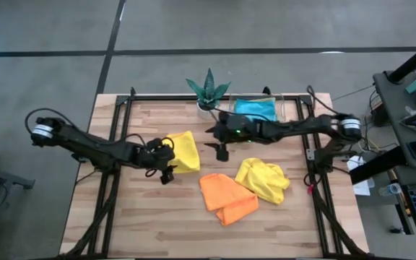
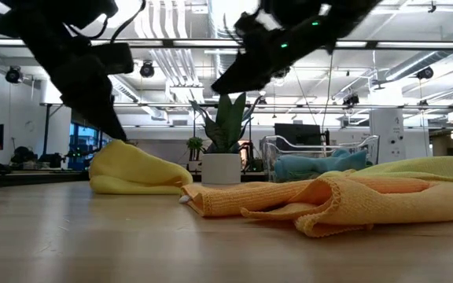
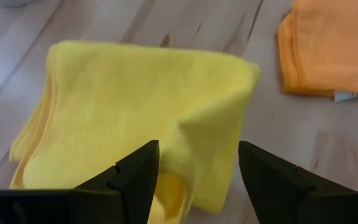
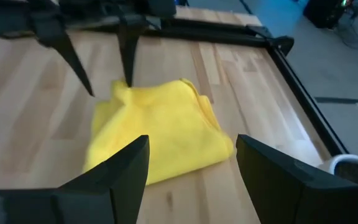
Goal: Fold microfiber towels
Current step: Fold the left yellow microfiber towel
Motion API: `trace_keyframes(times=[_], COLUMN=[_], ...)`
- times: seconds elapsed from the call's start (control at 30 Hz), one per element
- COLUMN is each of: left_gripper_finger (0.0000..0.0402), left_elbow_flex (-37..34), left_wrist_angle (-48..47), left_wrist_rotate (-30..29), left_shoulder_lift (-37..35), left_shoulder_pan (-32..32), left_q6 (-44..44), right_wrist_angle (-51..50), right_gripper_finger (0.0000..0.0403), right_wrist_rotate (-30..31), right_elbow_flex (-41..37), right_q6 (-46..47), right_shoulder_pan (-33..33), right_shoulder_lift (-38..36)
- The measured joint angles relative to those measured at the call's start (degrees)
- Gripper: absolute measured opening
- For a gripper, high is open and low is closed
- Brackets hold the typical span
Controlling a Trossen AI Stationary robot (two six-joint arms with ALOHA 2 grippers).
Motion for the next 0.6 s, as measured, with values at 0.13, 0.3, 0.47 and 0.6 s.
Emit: trace_keyframes(times=[0.13, 0.3, 0.47, 0.6], left_gripper_finger=[0.0205, 0.0205, 0.0205, 0.0205], left_elbow_flex=[-2.25, -4.71, -7.27, -9.09], left_wrist_angle=[0.15, 0.07, 0.71, 0.97], left_wrist_rotate=[-0.81, -1.41, -1.53, -2.06], left_shoulder_lift=[-2.24, -5.42, -8.91, -11.21], left_shoulder_pan=[-0.21, -0.35, -0.36, -0.36], left_q6=[-0.02, -0.04, -0.07, -0.57], right_wrist_angle=[-5.26, -10.84, -14.42, -15.37], right_gripper_finger=[0.0231, 0.0231, 0.0231, 0.0231], right_wrist_rotate=[-0.81, -5.32, -6.31, -6.32], right_elbow_flex=[8.56, 17.59, 23.83, 26.52], right_q6=[-3.2, -5.89, -7.07, -7.18], right_shoulder_pan=[-0.61, -1.92, -3.21, -3.94], right_shoulder_lift=[6.24, 12.66, 16.84, 18.89])
